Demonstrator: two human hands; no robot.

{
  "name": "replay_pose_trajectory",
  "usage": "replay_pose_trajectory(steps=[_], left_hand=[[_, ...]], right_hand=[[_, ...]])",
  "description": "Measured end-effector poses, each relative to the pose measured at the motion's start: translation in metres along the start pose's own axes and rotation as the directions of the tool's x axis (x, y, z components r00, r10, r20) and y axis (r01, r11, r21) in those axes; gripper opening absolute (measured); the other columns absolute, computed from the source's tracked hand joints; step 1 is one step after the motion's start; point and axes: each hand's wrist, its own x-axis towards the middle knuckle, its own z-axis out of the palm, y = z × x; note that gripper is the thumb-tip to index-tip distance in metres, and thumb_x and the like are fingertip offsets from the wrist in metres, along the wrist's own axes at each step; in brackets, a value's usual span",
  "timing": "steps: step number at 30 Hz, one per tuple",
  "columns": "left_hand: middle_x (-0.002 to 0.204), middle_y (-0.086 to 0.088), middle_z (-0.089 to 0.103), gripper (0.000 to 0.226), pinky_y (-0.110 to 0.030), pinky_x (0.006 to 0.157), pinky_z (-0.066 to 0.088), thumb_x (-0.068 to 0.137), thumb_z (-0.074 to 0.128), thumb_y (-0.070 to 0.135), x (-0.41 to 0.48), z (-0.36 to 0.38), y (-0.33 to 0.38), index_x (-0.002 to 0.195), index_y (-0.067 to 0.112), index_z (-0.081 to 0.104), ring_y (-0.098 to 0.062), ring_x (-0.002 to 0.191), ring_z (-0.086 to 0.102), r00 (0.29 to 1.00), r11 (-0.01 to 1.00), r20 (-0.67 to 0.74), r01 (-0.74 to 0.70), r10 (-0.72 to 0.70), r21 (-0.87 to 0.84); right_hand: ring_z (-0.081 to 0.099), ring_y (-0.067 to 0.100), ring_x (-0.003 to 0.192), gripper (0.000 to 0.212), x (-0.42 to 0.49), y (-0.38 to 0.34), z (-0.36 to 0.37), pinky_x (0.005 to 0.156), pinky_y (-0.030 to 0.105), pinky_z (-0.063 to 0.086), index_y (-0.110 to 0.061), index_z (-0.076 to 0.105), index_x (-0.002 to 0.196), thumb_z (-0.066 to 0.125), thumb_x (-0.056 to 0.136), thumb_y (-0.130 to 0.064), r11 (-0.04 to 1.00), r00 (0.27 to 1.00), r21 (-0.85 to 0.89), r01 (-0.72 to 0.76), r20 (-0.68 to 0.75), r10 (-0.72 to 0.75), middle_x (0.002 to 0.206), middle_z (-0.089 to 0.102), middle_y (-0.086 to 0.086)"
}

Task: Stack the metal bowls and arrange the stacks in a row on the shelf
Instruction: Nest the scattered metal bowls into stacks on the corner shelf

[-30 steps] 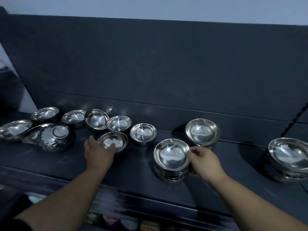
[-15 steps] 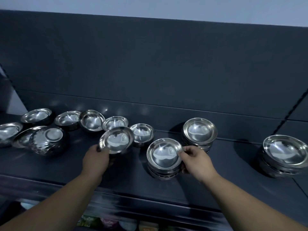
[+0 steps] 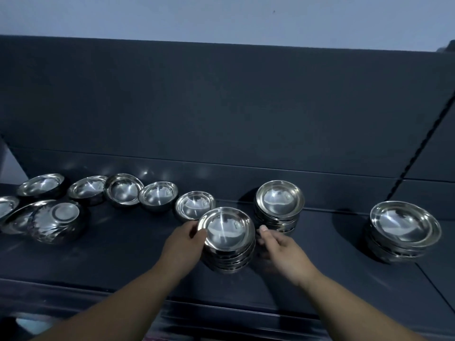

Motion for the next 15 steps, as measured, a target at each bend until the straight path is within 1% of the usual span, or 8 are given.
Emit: replay_pose_trajectory(steps=[1, 2, 4, 7, 8, 9, 12, 15], left_hand=[[0.101, 0.008, 0.068, 0.02, -0.032, 0.084, 0.049, 0.092, 0.051, 0.033, -0.002, 0.002, 0.001, 0.106, 0.029, 0.065, -0.014, 0.094, 0.063, 1.0, 1.0, -0.003, 0.003, -0.003, -0.012], [0.105, 0.008, 0.068, 0.024, -0.033, 0.087, 0.048, 0.093, 0.05, 0.034, -0.004, 0.004, 0.0, 0.111, 0.029, 0.065, -0.013, 0.098, 0.062, 1.0, 0.999, -0.007, 0.009, -0.009, -0.037], [0.112, 0.008, 0.067, 0.029, -0.034, 0.092, 0.047, 0.094, 0.049, 0.035, -0.008, 0.008, 0.002, 0.117, 0.029, 0.064, -0.013, 0.104, 0.06, 1.0, 0.997, -0.015, 0.018, -0.019, -0.072], [0.114, 0.008, 0.065, 0.029, -0.031, 0.089, 0.044, 0.094, 0.048, 0.036, -0.016, 0.018, 0.006, 0.118, 0.029, 0.062, -0.012, 0.105, 0.058, 1.0, 0.995, -0.011, 0.025, -0.026, -0.097], [0.115, 0.009, 0.064, 0.029, -0.029, 0.087, 0.043, 0.094, 0.048, 0.037, -0.019, 0.023, 0.009, 0.119, 0.029, 0.062, -0.011, 0.105, 0.057, 1.0, 0.995, 0.001, 0.022, -0.022, -0.098], [0.115, 0.009, 0.064, 0.03, -0.027, 0.085, 0.042, 0.094, 0.048, 0.038, -0.022, 0.028, 0.012, 0.12, 0.029, 0.061, -0.011, 0.106, 0.057, 1.0, 0.996, 0.015, 0.016, -0.014, -0.093], [0.113, 0.009, 0.065, 0.028, -0.021, 0.073, 0.047, 0.094, 0.05, 0.039, -0.028, 0.046, 0.018, 0.118, 0.03, 0.062, -0.009, 0.102, 0.06, 0.997, 0.992, 0.078, 0.012, -0.002, -0.123], [0.106, 0.004, 0.069, 0.022, -0.026, 0.065, 0.054, 0.093, 0.051, 0.039, -0.034, 0.064, 0.027, 0.11, 0.032, 0.064, -0.013, 0.093, 0.066, 0.99, 0.976, 0.141, 0.045, -0.015, -0.214]], right_hand=[[0.068, 0.029, 0.102, 0.032, -0.003, -0.001, 0.0, 0.069, 0.027, 0.059, -0.027, 0.07, 0.096, 0.047, 0.095, -0.05, 1.0, 0.999, 0.025, -0.003, 0.033, 0.002, 0.103, 0.071, 0.013], [0.067, 0.029, 0.104, 0.026, -0.006, -0.001, 0.001, 0.069, 0.031, 0.061, -0.031, 0.068, 0.095, 0.048, 0.095, -0.048, 0.998, 0.998, 0.066, -0.016, 0.065, 0.012, 0.103, 0.072, 0.009], [0.068, 0.03, 0.101, 0.02, -0.01, 0.001, -0.001, 0.077, 0.042, 0.059, -0.035, 0.066, 0.097, 0.049, 0.096, -0.045, 0.99, 0.996, 0.134, -0.042, 0.086, 0.03, 0.096, 0.069, 0.0], [0.068, 0.021, 0.084, 0.029, -0.012, 0.009, -0.007, 0.085, 0.051, 0.055, -0.031, 0.069, 0.102, 0.053, 0.091, -0.052, 0.989, 0.998, 0.142, -0.027, 0.054, 0.019, 0.09, 0.069, 0.0], [0.068, 0.016, 0.086, 0.034, -0.013, 0.012, -0.012, 0.089, 0.051, 0.055, -0.031, 0.07, 0.103, 0.053, 0.088, -0.058, 0.993, 1.0, 0.116, -0.003, 0.028, 0.0, 0.09, 0.072, -0.004], [0.07, 0.012, 0.089, 0.037, -0.014, 0.015, -0.017, 0.092, 0.048, 0.054, -0.032, 0.07, 0.102, 0.053, 0.086, -0.061, 0.997, 1.0, 0.081, 0.019, -0.006, -0.019, 0.091, 0.075, -0.008], [0.07, 0.009, 0.09, 0.032, -0.017, 0.021, -0.036, 0.095, 0.039, 0.052, -0.031, 0.071, 0.096, 0.055, 0.087, -0.057, 1.0, 0.994, 0.012, 0.02, -0.105, -0.018, 0.09, 0.076, -0.011], [0.07, 0.009, 0.089, 0.028, -0.021, 0.024, -0.055, 0.094, 0.038, 0.053, -0.029, 0.07, 0.097, 0.059, 0.087, -0.053, 0.998, 0.988, -0.055, 0.011, -0.15, -0.019, 0.091, 0.074, -0.012]])
